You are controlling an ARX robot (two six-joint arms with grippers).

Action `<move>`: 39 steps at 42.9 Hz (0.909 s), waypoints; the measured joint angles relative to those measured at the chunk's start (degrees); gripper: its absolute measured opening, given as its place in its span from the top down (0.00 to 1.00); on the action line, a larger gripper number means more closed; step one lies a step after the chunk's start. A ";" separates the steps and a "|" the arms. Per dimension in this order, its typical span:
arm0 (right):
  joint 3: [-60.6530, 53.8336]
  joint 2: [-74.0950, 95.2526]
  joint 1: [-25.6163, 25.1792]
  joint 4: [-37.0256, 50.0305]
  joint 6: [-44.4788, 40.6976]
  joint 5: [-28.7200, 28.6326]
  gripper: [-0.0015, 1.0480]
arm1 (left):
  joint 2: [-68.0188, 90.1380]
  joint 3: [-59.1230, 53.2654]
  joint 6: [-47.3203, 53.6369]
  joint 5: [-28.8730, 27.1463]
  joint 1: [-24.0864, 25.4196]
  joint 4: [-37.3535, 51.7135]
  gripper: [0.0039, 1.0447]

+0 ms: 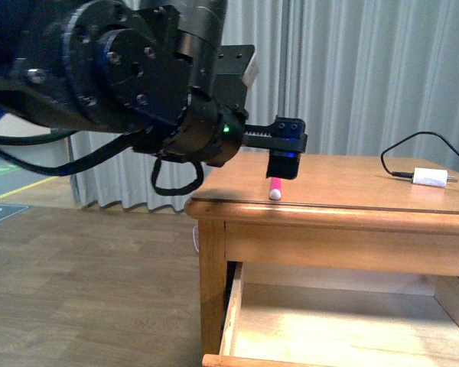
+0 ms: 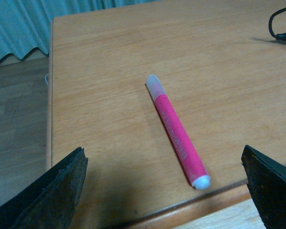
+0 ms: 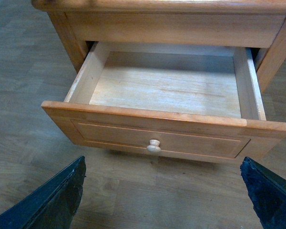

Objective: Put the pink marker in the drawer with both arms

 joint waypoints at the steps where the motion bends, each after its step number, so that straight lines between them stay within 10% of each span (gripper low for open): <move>1: 0.00 0.00 0.00 0.00 0.00 0.00 0.08 | 0.87 1.42 -0.17 -0.44 -0.20 -1.03 0.06; 39: 0.00 0.00 0.00 0.00 0.00 0.00 0.08 | 15.89 24.15 -5.16 -7.28 -3.56 -20.48 0.06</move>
